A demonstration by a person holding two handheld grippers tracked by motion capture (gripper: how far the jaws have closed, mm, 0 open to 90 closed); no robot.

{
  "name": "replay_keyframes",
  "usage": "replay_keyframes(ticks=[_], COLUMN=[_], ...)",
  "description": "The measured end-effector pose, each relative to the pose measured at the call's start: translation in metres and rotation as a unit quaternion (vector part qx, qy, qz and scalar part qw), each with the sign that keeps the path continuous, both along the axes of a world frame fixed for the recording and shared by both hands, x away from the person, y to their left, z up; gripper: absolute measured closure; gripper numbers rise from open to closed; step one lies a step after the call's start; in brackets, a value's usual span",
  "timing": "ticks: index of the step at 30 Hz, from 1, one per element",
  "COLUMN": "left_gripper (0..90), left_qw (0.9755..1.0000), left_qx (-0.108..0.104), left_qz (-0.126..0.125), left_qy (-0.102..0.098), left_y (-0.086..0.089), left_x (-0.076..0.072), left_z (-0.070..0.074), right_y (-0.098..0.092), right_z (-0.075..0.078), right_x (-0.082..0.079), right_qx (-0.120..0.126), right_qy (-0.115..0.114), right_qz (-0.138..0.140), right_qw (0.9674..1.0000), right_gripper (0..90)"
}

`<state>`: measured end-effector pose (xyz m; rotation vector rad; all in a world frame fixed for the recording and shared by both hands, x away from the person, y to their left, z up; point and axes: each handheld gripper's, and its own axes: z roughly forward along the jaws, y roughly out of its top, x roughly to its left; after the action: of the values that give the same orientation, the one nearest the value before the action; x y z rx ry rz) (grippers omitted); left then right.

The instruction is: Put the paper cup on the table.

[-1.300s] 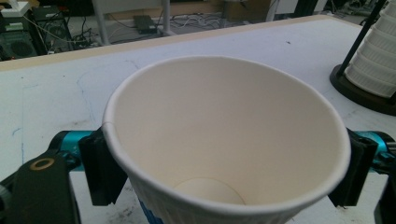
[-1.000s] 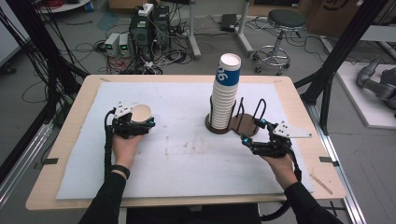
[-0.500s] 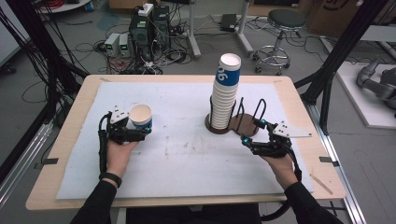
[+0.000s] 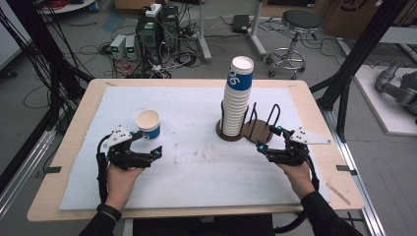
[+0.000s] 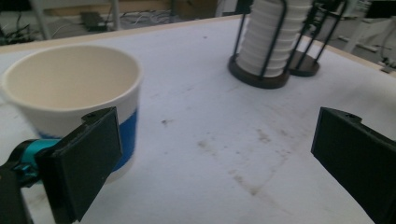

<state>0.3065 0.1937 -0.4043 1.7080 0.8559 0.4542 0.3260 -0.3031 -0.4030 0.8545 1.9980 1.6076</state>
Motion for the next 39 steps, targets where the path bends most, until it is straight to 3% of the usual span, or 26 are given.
replay_keyframes(ticks=[5, 10, 13, 17, 20, 26, 32, 39], left_gripper=[1.9, 1.9, 1.9, 1.9, 1.9, 1.9, 1.9, 1.9], left_qw=[0.9991, 0.9985, 0.9976, 0.9961, 0.9947, 0.9939, 0.9936, 0.9958], left_qx=[-0.002, -0.001, 0.013, 0.001, 0.011, 0.011, 0.01, -0.005], left_qz=[-0.023, -0.036, -0.039, -0.046, -0.054, -0.072, -0.073, -0.058], left_qy=[-0.037, -0.04, -0.055, -0.075, -0.087, -0.082, -0.085, -0.07], left_y=[-0.011, -0.019, -0.02, -0.02, -0.021, -0.028, -0.031, -0.027], left_x=[-0.009, -0.014, -0.017, -0.016, -0.019, -0.016, -0.018, -0.016], left_z=[0.006, 0.001, -0.001, 0.003, 0.001, -0.003, -0.004, -0.008], right_y=[-0.001, 0.0, 0.0, 0.003, 0.004, 0.004, 0.003, 0.006], right_z=[-0.001, -0.001, -0.001, -0.002, -0.002, -0.002, -0.001, -0.002], right_x=[0.001, 0.001, 0.0, 0.001, 0.001, 0.0, 0.0, -0.002], right_qx=[-0.003, -0.007, -0.012, -0.017, -0.021, -0.024, -0.023, -0.027], right_qy=[0.002, 0.005, 0.006, 0.007, 0.008, 0.004, 0.003, 0.003], right_qz=[0.0, -0.002, 0.0, 0.005, 0.008, 0.008, 0.011, 0.017], right_qw=[1.0, 1.0, 0.9999, 0.9998, 0.9997, 0.9997, 0.9997, 0.9995], right_gripper=[19.4, 19.4, 19.4, 19.4, 19.5, 19.5, 19.5, 19.5])
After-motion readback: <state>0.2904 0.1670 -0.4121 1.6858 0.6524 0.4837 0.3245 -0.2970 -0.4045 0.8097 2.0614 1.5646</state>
